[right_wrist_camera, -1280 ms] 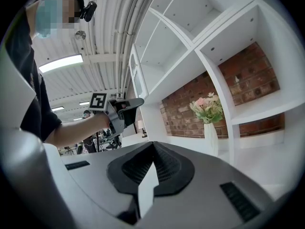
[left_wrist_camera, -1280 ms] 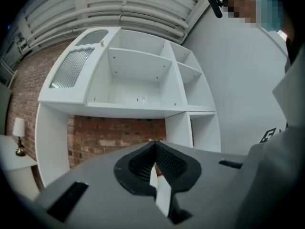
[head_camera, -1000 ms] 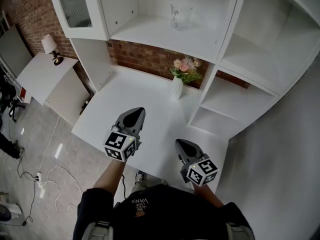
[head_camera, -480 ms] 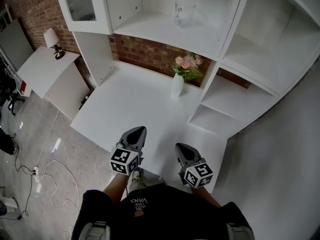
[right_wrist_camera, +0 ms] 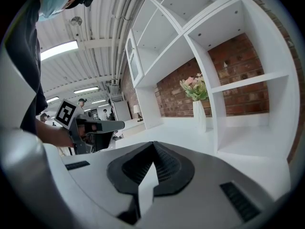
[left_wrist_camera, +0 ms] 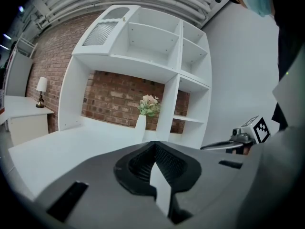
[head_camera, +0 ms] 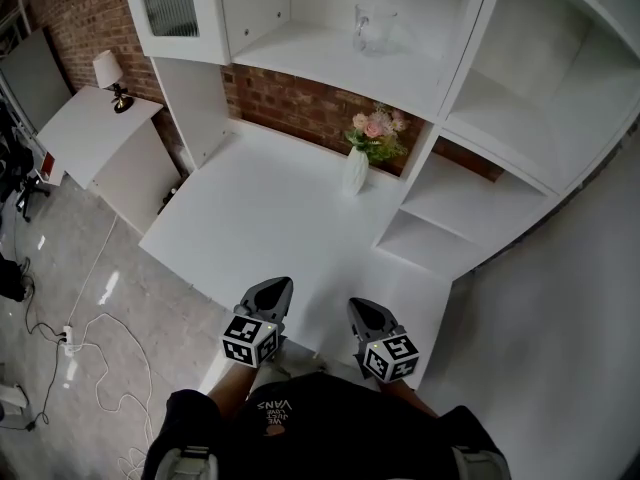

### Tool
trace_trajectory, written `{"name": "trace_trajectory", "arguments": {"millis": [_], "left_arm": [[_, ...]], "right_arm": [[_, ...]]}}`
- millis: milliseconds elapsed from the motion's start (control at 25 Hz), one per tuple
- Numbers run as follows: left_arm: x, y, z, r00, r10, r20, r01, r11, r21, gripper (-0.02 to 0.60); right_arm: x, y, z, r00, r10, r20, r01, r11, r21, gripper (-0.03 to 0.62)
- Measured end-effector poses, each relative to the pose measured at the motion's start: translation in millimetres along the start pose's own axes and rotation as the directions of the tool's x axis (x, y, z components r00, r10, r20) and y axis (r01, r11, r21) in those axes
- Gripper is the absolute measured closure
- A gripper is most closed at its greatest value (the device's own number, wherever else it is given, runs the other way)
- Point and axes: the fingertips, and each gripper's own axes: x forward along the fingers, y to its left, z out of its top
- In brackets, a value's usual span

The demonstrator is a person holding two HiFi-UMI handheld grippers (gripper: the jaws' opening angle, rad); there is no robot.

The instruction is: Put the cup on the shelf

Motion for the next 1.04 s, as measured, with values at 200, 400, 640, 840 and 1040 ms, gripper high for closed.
{"name": "trace_trajectory", "arguments": {"millis": [200, 400, 640, 840, 1040], "left_arm": [[-6.6, -4.6, -12.6, 1.0, 0.003, -0.019, -0.003, 1.0, -0.019, 0.574], [-9.3, -8.9, -21.5, 1.0, 0.009, -0.02, -0.01, 0.999, -0.048, 0.574], [-8.8, -10.1, -20.6, 1.0, 0.011, -0.021, -0.012, 0.998, -0.058, 0.574], [-6.2, -8.8, -17.9, 1.0, 0.014, -0.014, -0.015, 0.998, -0.058, 0.574], [-5.2, -5.9, -14.8, 1.0, 0.018, -0.007, -0.018, 0.998, -0.061, 0.574]], "right_arm": [[-0.3, 1.4, -8.2, 1.0, 0.005, -0.023, -0.005, 1.0, 0.003, 0.594], [0.2, 2.1, -12.5, 0.999, 0.011, -0.036, -0.011, 1.0, 0.0, 0.594], [2.1, 0.0, -10.6, 1.0, 0.008, -0.027, -0.008, 1.0, 0.002, 0.594], [4.2, -0.6, -3.3, 1.0, 0.002, -0.021, -0.002, 1.0, 0.002, 0.594], [8.5, -2.7, 2.6, 1.0, 0.001, -0.005, -0.001, 1.0, -0.003, 0.594]]}}
